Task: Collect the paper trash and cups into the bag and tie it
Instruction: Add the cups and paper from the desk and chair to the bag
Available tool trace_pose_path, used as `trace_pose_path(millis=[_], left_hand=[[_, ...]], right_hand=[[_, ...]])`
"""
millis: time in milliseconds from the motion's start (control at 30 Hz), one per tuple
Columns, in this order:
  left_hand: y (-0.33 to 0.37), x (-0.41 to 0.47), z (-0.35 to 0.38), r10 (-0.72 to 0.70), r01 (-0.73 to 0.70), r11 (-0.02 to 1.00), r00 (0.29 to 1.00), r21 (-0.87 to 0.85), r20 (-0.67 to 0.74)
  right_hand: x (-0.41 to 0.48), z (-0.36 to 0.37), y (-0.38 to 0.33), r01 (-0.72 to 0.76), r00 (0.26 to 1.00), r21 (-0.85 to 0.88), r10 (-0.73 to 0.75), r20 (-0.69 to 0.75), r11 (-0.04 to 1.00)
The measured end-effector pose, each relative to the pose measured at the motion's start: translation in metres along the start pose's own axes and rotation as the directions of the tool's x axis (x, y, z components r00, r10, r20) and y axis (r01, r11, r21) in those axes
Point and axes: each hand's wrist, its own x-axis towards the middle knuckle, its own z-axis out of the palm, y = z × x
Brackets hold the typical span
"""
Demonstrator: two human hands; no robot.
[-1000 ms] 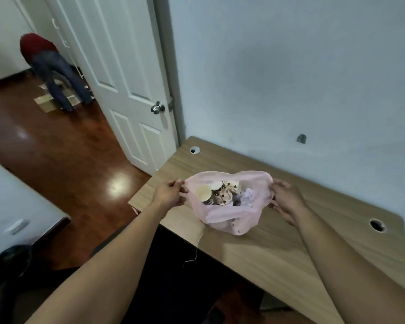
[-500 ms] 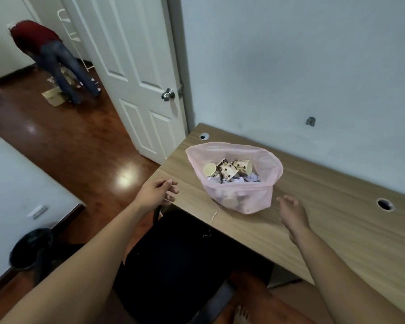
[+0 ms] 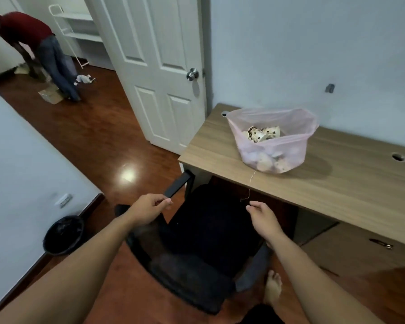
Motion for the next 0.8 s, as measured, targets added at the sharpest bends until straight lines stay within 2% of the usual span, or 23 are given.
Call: trace_pose_path(millis=[133, 200, 267, 333, 400, 500, 600, 667, 800], left_hand=[[-0.059, -0.038, 0.006, 0.033, -0.061, 0.980, 0.989, 0.189, 0.145], [-0.077, -0.052, 0.016, 0.119, -0.197, 0.891, 0.971, 0.408, 0.210], [-0.087, -0.063, 0.028, 0.220, -0.286, 0.774, 0.958, 0.565, 0.184], [-0.082, -0.070, 0.037, 0.267, -0.270, 0.734, 0.959, 0.623, 0.101], [-0.082, -0.075, 0.046, 0.294, -0.235, 0.711, 0.956, 0.663, 0.024], [-0.081, -0.082, 0.058, 0.327, -0.189, 0.712, 0.942, 0.676, -0.081], [-0.073, -0.082, 0.067, 0.334, -0.181, 0.726, 0.936, 0.664, -0.110], [-0.063, -0.079, 0.075, 0.339, -0.190, 0.737, 0.934, 0.649, -0.112], [-0.040, -0.059, 0.086, 0.326, -0.190, 0.761, 0.939, 0.620, -0.113]], right_hand=[[-0.062, 0.076, 0.016, 0.041, 0.992, -0.159, -0.021, 0.125, 0.986], [-0.092, 0.111, 0.018, 0.102, 0.974, -0.258, -0.043, 0.223, 0.961], [-0.116, 0.145, 0.018, 0.148, 0.948, -0.310, -0.045, 0.315, 0.939], [-0.134, 0.177, 0.019, 0.155, 0.928, -0.338, -0.019, 0.372, 0.928], [-0.149, 0.201, 0.025, 0.184, 0.918, -0.441, 0.007, 0.396, 0.879], [-0.157, 0.206, 0.037, 0.290, 0.938, -0.642, -0.076, 0.339, 0.710], [-0.152, 0.190, 0.043, 0.278, 0.960, -0.741, -0.144, 0.241, 0.611], [-0.146, 0.178, 0.049, 0.257, 0.966, -0.782, -0.164, 0.198, 0.568], [-0.132, 0.150, 0.049, 0.190, 0.980, -0.800, -0.162, 0.118, 0.569]])
